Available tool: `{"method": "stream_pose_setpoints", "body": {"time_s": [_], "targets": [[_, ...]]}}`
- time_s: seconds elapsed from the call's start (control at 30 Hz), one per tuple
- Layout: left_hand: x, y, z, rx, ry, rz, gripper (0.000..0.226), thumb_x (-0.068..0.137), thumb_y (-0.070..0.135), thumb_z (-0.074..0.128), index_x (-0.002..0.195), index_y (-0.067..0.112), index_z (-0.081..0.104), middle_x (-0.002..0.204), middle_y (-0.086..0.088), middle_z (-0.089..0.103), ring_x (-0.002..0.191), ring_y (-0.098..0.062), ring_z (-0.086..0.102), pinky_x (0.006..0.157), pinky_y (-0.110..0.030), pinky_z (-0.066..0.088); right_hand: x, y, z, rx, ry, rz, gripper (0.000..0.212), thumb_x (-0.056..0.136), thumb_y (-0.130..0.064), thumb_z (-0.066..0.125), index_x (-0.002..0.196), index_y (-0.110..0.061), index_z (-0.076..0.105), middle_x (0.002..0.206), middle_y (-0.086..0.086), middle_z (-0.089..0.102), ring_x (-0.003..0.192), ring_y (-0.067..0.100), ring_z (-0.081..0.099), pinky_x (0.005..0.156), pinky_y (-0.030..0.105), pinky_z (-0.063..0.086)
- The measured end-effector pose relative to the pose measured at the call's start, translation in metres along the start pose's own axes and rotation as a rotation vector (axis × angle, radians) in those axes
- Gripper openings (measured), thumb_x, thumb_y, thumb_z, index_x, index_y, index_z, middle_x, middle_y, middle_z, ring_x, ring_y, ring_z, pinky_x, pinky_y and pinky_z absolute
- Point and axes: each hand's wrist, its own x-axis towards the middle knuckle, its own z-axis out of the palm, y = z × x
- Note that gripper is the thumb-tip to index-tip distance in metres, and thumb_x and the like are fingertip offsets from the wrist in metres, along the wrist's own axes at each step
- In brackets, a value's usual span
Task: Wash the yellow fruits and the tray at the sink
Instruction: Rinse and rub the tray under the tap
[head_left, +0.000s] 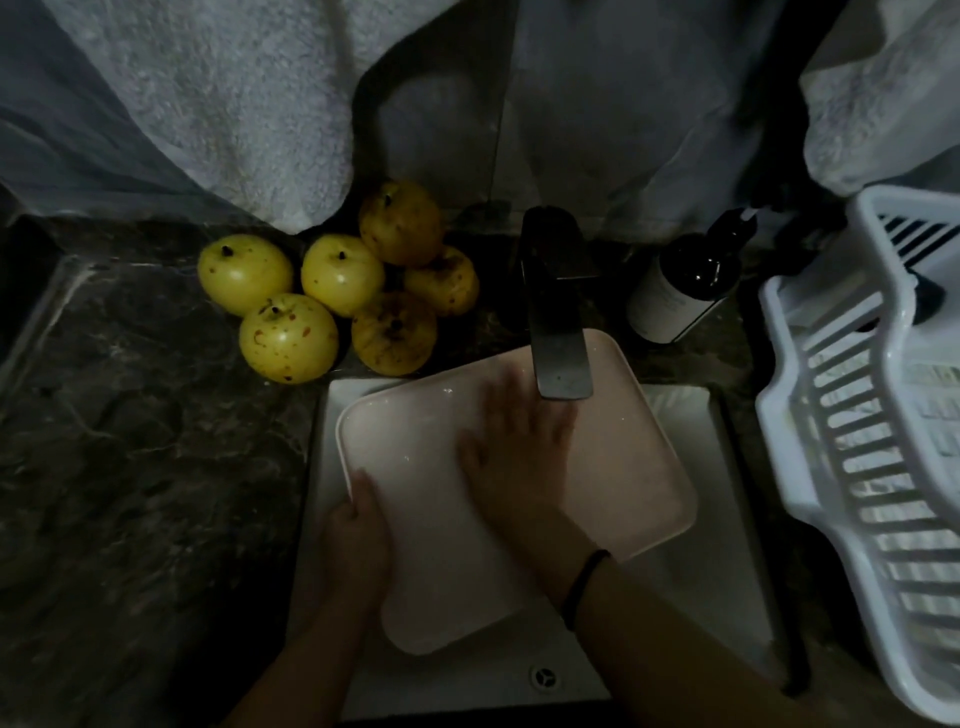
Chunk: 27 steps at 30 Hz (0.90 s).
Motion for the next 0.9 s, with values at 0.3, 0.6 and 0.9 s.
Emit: {"method": "stream_pose_setpoints", "body": {"time_s": [0.3, 0.6, 0.9], "targets": [[0.004, 0.006, -0.007, -0.152, -0.143, -0.039, 0.044, 0.101, 0.048, 0.030, 0.099, 0.022, 0.065, 0.100, 0.004, 0.066, 0.101, -0.019, 0.060, 0.092, -0.034, 0.045, -0.040, -0.047, 0.020, -0.144, -0.151, -0.719, 0.069, 0.084, -0.045, 0.028, 0.146, -0.015, 0.035, 0.155, 0.007, 0.029, 0.146, 0.029, 0.013, 0.116, 0.055, 0.001], [0.005, 0.008, -0.011, 0.094, -0.052, 0.018, 0.062, 0.098, 0.048, 0.034, 0.076, -0.001, 0.064, 0.071, -0.024, 0.060, 0.076, -0.036, 0.062, 0.065, -0.032, 0.041, -0.058, 0.019, 0.014, -0.049, -0.118, -0.868, 0.058, 0.090, -0.059, 0.038, 0.143, -0.036, 0.036, 0.158, 0.000, 0.022, 0.147, 0.026, 0.010, 0.117, 0.048, 0.004], [-0.001, 0.005, -0.009, 0.171, -0.131, -0.086, 0.050, 0.074, 0.047, 0.074, 0.072, -0.001, 0.060, 0.070, -0.015, 0.060, 0.069, -0.029, 0.060, 0.051, -0.028, 0.040, -0.023, 0.054, -0.003, -0.085, 0.017, 0.013, 0.064, 0.094, -0.062, 0.014, 0.151, -0.033, 0.010, 0.158, 0.000, -0.001, 0.145, 0.023, -0.010, 0.116, 0.049, -0.011]]}}
